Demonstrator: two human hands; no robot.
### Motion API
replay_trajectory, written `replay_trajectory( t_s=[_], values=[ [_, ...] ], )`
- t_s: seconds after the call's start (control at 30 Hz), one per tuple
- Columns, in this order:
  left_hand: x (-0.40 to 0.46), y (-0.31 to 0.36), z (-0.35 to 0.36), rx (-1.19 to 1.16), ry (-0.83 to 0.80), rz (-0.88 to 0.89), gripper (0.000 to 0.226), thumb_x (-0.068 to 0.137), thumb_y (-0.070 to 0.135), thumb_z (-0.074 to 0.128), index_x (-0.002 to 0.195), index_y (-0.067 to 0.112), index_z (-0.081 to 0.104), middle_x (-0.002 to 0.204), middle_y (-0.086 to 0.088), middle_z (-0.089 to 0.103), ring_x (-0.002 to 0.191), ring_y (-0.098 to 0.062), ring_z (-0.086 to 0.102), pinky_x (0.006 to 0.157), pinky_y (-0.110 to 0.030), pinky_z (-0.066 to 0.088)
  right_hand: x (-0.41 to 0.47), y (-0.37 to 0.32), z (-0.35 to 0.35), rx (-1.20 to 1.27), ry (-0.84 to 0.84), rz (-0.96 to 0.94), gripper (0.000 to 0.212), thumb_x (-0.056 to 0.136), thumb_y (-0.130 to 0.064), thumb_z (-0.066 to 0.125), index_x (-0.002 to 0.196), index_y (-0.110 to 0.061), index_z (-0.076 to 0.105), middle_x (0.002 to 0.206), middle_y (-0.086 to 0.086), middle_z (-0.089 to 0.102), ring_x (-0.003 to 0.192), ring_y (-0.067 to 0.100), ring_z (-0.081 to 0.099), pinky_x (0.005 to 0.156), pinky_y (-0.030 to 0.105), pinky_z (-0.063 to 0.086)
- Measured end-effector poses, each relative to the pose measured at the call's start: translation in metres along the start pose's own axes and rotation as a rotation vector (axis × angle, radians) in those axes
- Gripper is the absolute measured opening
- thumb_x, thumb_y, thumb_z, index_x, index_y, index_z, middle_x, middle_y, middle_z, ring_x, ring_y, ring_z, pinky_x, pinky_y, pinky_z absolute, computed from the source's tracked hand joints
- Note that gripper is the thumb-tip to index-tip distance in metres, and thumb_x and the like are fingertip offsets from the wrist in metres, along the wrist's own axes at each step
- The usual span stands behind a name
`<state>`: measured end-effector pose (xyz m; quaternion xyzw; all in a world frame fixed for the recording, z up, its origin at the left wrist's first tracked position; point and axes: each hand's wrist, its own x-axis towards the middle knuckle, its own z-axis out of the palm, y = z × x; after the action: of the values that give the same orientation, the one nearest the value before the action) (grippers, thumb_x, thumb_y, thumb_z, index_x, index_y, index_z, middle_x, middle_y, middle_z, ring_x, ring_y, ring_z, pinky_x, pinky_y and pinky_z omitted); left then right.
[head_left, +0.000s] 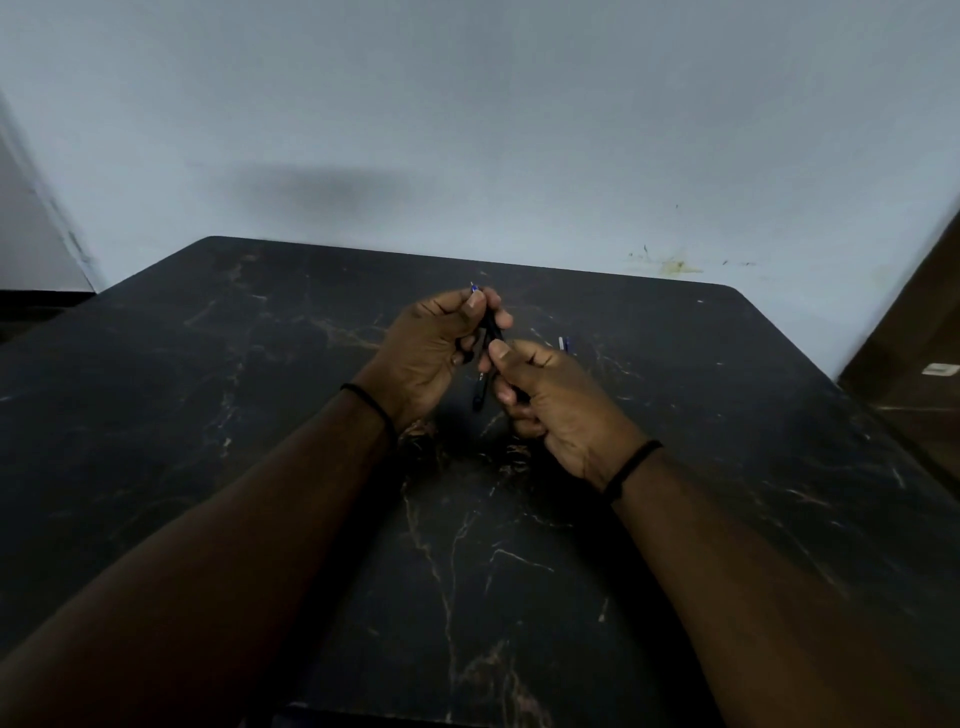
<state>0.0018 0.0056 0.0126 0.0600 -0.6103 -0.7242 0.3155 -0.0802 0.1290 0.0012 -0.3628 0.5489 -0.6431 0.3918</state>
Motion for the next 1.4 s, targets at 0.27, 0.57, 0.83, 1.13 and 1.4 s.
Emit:
replay_trajectory(
  t_s=[0.27, 0.57, 0.83, 1.13, 1.4],
  values=[
    [0.005, -0.003, -0.003, -0.008, 0.158, -0.005, 0.018, 0.076, 0.034, 0.071, 0.083, 0.019, 0.077, 0.084, -0.001, 0.074, 0.061, -0.012, 0.040, 0.063, -0.034, 0.033, 0.002, 0.005, 0.003, -0.094, 0.101, -0.130, 0.032, 0.105, -0.031, 0.046, 0.090, -0.018, 0.071, 0.062, -0.003, 0.055, 0.047, 0.006, 0.037, 0.043, 0.019, 0.028],
    [0.004, -0.004, -0.006, 0.000, 0.190, -0.002, 0.023, 0.073, 0.032, 0.072, 0.086, 0.014, 0.070, 0.075, 0.004, 0.072, 0.051, -0.005, 0.038, 0.046, -0.017, 0.032, 0.000, 0.004, 0.000, -0.144, 0.155, -0.141, 0.018, 0.094, -0.024, 0.068, 0.104, -0.023, 0.054, 0.085, 0.006, 0.071, 0.049, 0.007, 0.052, 0.041, 0.021, 0.039],
    [0.004, -0.001, -0.008, 0.062, 0.200, -0.006, 0.011, 0.091, 0.020, 0.066, 0.080, 0.017, 0.068, 0.080, -0.001, 0.061, 0.055, -0.007, 0.034, 0.049, -0.022, 0.028, 0.002, 0.005, 0.002, -0.267, 0.222, -0.193, 0.023, 0.104, -0.023, 0.051, 0.093, -0.019, 0.070, 0.079, -0.007, 0.068, 0.055, -0.002, 0.050, 0.053, 0.015, 0.041],
    [0.002, -0.002, -0.007, 0.058, 0.140, 0.000, 0.027, 0.073, 0.036, 0.074, 0.085, 0.013, 0.069, 0.078, -0.006, 0.051, 0.055, -0.009, 0.035, 0.048, -0.021, 0.029, 0.000, 0.006, 0.003, -0.182, 0.157, -0.164, 0.014, 0.099, -0.030, 0.060, 0.102, -0.017, 0.063, 0.080, 0.002, 0.070, 0.051, -0.005, 0.052, 0.045, 0.010, 0.038],
    [0.001, -0.001, -0.007, 0.050, 0.150, -0.001, 0.028, 0.070, 0.035, 0.074, 0.085, 0.012, 0.069, 0.076, -0.001, 0.053, 0.055, -0.007, 0.035, 0.050, -0.023, 0.027, 0.002, 0.005, 0.000, -0.229, 0.215, -0.201, 0.006, 0.095, -0.017, 0.066, 0.099, -0.017, 0.062, 0.089, 0.005, 0.068, 0.060, 0.003, 0.057, 0.050, 0.017, 0.044]
  ],
)
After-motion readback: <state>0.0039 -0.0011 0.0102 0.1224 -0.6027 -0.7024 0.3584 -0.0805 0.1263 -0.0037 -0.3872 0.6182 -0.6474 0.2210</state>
